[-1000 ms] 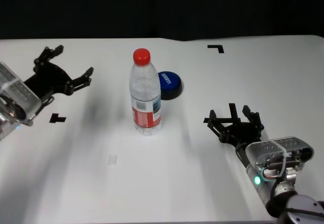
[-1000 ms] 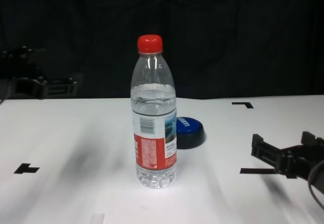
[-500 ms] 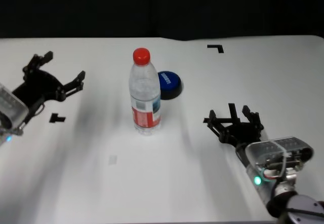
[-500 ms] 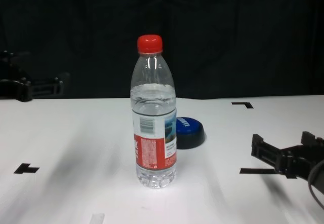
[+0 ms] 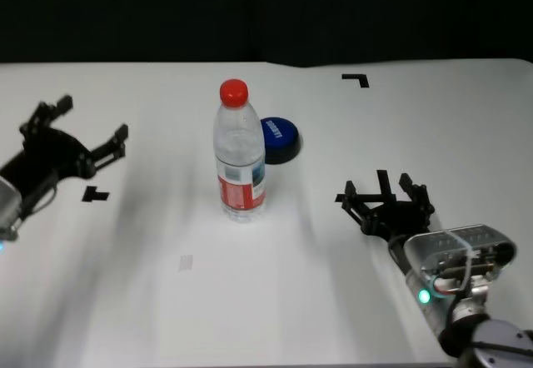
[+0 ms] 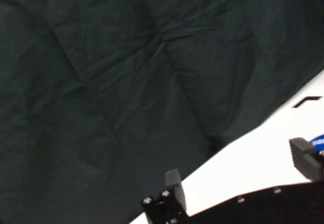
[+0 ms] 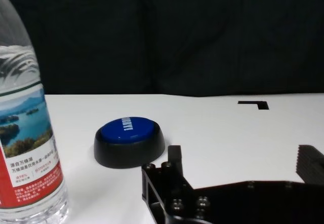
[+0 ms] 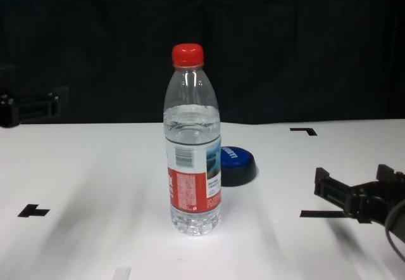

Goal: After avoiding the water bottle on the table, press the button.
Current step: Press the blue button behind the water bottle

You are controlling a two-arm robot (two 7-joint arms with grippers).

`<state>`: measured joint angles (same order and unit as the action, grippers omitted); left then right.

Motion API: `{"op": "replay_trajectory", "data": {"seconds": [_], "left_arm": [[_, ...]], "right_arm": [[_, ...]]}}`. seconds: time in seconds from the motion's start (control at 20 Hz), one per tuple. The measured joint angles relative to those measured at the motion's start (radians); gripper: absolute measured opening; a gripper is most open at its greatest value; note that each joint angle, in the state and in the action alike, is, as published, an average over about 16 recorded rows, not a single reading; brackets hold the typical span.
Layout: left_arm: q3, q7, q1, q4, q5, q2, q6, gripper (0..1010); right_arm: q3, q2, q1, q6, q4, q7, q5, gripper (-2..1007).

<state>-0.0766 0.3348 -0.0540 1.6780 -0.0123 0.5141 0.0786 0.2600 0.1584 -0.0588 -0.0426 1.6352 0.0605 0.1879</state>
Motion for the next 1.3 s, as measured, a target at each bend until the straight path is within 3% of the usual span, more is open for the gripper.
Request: {"op": "replay_trajectory", "data": {"seconds": [0.3,0.6,0.95,1.3], "left_arm": [[0.024,0.012,0.058,0.048,-0.034,0.005,-0.005,1003],[0.025,0.023,0.101,0.075,-0.066,-0.001,-0.007,1003],[-0.003,0.025,0.132,0.089,-0.091,-0.022,-0.008,1003],[-0.041,0.010,0.161,0.111,-0.086,-0.043,-0.008,1003]], "right_arm": [[0.000,0.000,0.000,0.000,0.000,0.000,0.000,1003],[0.000,0.000,0.000,0.000,0.000,0.000,0.000,1003],[0.000,0.000,0.000,0.000,0.000,0.000,0.000,1003],[0.000,0.000,0.000,0.000,0.000,0.000,0.000,1003]]}}
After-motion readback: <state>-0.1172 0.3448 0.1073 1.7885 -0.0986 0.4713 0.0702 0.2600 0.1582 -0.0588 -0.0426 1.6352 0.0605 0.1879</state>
